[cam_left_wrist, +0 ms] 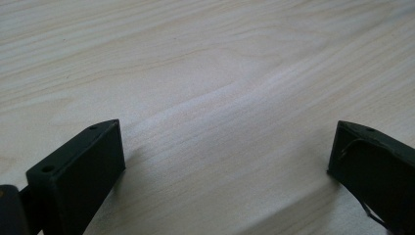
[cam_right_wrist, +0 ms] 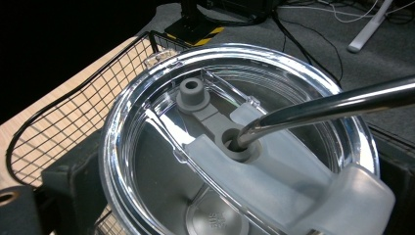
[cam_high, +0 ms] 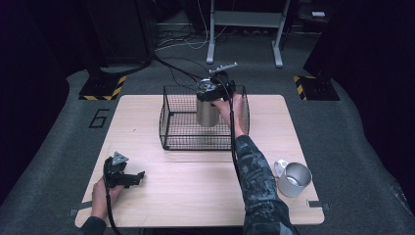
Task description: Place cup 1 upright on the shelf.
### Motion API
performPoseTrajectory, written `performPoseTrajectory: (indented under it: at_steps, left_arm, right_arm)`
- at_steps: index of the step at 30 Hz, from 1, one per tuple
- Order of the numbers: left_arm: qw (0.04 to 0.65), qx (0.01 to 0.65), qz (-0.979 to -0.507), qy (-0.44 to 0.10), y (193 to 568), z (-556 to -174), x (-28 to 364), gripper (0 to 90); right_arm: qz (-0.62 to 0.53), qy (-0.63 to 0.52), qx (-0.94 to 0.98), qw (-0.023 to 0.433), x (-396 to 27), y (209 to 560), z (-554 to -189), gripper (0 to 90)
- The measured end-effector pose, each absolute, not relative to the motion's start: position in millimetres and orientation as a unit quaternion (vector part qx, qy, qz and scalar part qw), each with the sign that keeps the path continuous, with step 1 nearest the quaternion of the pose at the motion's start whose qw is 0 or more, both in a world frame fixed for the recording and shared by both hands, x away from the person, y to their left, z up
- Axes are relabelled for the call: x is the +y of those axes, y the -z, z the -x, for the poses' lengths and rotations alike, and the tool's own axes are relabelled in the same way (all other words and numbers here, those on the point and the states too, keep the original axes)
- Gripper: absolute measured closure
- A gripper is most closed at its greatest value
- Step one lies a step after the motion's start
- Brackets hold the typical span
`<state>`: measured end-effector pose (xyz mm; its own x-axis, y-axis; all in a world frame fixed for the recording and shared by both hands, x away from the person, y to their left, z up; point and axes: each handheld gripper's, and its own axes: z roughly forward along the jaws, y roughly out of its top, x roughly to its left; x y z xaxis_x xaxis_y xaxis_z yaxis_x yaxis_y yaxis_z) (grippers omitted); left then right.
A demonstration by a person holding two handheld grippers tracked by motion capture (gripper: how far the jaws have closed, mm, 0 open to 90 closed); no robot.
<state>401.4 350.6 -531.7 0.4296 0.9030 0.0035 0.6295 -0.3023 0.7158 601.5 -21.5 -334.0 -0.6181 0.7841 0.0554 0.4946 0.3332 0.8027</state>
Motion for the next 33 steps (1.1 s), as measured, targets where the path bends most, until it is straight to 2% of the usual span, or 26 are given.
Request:
performPoseTrajectory:
  at_steps: [11,33]
  left_arm:
    - [0.327,0.491,-0.78,-0.209,531.6,-401.5,350.7,0.0]
    - [0.327,0.489,-0.781,-0.212,531.6,-401.9,351.1,0.0]
  right_arm:
    - [-0.414,-0.396,0.803,0.161,-8.7,356.4,-617.5,3.6]
    - [-0.44,-0.372,0.801,0.163,2.1,384.7,-637.7,3.5]
